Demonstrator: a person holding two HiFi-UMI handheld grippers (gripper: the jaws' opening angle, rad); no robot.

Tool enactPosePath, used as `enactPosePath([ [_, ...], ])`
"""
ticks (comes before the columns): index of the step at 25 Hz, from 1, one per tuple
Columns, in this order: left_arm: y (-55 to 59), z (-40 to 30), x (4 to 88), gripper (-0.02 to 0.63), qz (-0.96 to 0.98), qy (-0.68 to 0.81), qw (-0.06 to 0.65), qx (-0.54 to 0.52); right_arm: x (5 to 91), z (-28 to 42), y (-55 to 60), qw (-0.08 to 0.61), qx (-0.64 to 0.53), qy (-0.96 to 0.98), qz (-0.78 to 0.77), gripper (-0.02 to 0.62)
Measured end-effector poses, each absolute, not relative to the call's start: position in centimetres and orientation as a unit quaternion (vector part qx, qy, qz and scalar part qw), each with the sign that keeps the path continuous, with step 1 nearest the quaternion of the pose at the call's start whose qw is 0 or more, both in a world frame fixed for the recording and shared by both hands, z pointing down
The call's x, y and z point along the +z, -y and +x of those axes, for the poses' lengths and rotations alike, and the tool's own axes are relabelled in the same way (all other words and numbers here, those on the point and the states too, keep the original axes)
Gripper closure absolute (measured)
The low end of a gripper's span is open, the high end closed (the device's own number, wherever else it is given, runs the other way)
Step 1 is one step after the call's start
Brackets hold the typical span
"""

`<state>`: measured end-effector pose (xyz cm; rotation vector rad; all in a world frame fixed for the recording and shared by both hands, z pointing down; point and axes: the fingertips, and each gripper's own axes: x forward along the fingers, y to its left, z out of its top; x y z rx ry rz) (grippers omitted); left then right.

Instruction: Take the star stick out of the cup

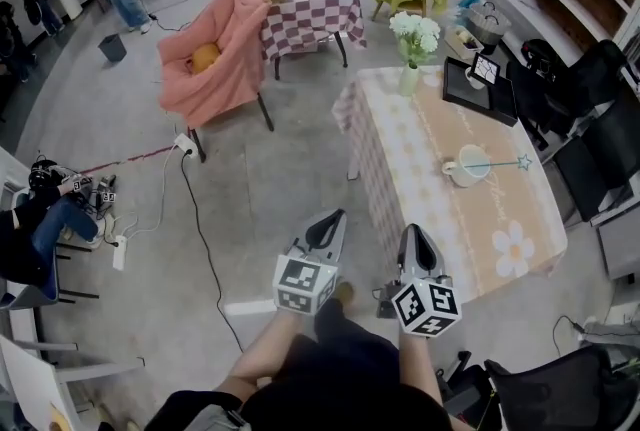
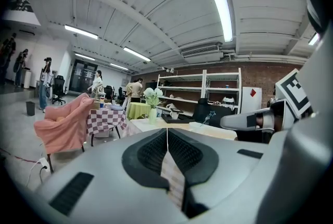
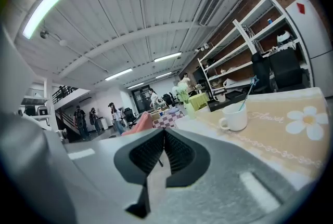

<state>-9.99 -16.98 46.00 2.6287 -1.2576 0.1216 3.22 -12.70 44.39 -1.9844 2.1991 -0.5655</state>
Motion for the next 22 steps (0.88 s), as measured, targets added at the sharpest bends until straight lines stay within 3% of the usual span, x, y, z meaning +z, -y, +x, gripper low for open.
enactPosePath([
  [22, 26.9, -9.9, 47.8, 0.594, 0.889, 0.44, 0.118, 0.049, 46.3, 3.6, 23.6, 0.068, -0.201, -0.732, -0.647, 0.594],
])
